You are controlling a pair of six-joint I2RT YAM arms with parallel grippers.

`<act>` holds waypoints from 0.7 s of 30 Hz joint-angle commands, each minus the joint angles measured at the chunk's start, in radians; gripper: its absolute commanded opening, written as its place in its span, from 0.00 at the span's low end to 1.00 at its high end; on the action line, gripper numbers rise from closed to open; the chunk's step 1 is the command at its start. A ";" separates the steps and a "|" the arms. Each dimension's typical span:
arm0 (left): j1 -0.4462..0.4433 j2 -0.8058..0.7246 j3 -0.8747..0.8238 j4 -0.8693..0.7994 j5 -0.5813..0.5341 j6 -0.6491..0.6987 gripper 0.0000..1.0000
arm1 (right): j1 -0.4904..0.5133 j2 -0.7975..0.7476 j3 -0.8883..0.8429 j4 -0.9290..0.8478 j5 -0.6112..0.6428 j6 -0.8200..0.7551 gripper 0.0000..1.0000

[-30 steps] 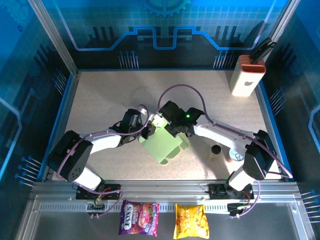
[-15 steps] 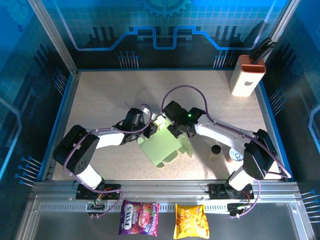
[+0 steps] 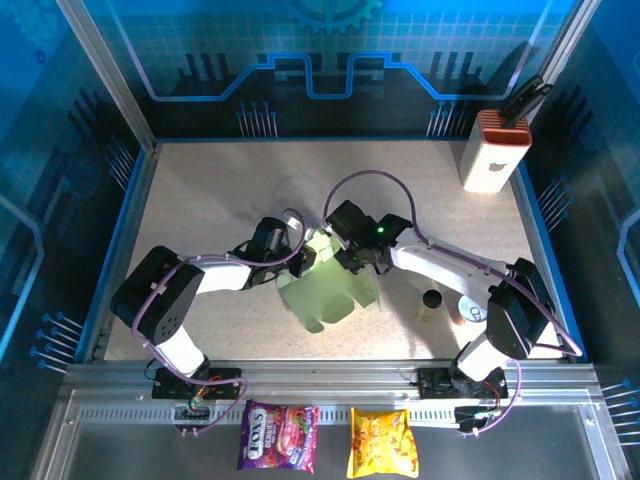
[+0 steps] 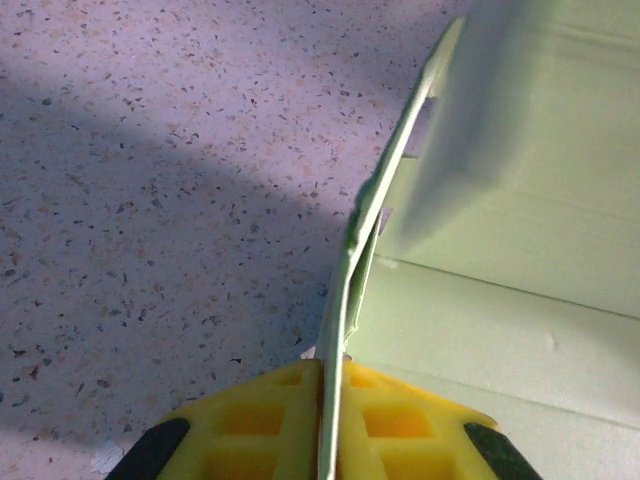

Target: Fold the paper box

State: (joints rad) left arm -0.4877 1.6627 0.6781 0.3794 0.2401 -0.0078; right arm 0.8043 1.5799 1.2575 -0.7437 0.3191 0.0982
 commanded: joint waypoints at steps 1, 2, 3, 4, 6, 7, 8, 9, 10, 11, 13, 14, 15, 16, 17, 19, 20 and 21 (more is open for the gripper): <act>-0.009 0.009 0.003 -0.028 0.022 0.010 0.11 | -0.019 -0.038 0.058 -0.004 -0.045 0.011 0.25; -0.009 0.009 0.005 -0.031 0.021 0.011 0.11 | -0.019 -0.041 0.066 -0.006 -0.050 0.011 0.26; -0.009 0.008 0.006 -0.031 0.019 0.012 0.11 | -0.021 -0.044 0.077 -0.006 -0.056 0.010 0.27; -0.009 0.008 0.008 -0.032 0.018 0.013 0.11 | -0.023 -0.049 0.079 -0.008 -0.062 0.011 0.29; -0.009 0.007 0.010 -0.034 0.015 0.013 0.11 | -0.026 -0.058 0.092 -0.008 -0.075 0.011 0.30; -0.009 0.005 0.010 -0.036 0.013 0.014 0.12 | -0.029 -0.062 0.097 -0.008 -0.083 0.010 0.30; -0.009 0.003 0.009 -0.037 0.010 0.014 0.12 | -0.033 -0.070 0.103 -0.007 -0.093 0.012 0.31; -0.010 0.002 0.009 -0.037 0.008 0.013 0.12 | -0.037 -0.074 0.106 -0.005 -0.103 0.013 0.31; -0.011 -0.001 0.008 -0.039 0.007 0.015 0.12 | -0.041 -0.080 0.109 -0.001 -0.115 0.016 0.31; -0.014 -0.004 0.008 -0.040 0.006 0.016 0.12 | -0.047 -0.087 0.111 0.006 -0.127 0.019 0.31; -0.011 -0.011 0.008 -0.043 0.004 0.021 0.12 | -0.060 -0.099 0.107 0.026 -0.154 0.028 0.28; -0.011 -0.014 0.009 -0.045 0.002 0.022 0.12 | -0.068 -0.102 0.104 0.035 -0.169 0.031 0.26; -0.011 -0.016 0.009 -0.046 0.002 0.024 0.12 | -0.079 -0.104 0.101 0.046 -0.187 0.036 0.23; -0.011 -0.018 0.010 -0.047 0.002 0.026 0.12 | -0.090 -0.104 0.098 0.055 -0.205 0.040 0.19; -0.012 -0.021 0.011 -0.051 0.002 0.027 0.12 | -0.100 -0.102 0.093 0.062 -0.221 0.043 0.17; -0.012 -0.026 0.013 -0.052 0.002 0.027 0.12 | -0.121 -0.089 0.089 0.071 -0.252 0.047 0.14; -0.012 -0.029 0.012 -0.053 0.001 0.027 0.13 | -0.130 -0.081 0.086 0.074 -0.267 0.048 0.13; -0.014 -0.030 0.013 -0.053 0.001 0.028 0.13 | -0.138 -0.072 0.082 0.079 -0.280 0.050 0.12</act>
State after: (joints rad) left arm -0.4896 1.6608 0.6781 0.3561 0.2394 0.0029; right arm 0.6907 1.4963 1.3376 -0.6971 0.1127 0.1318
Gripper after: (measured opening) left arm 0.124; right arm 0.126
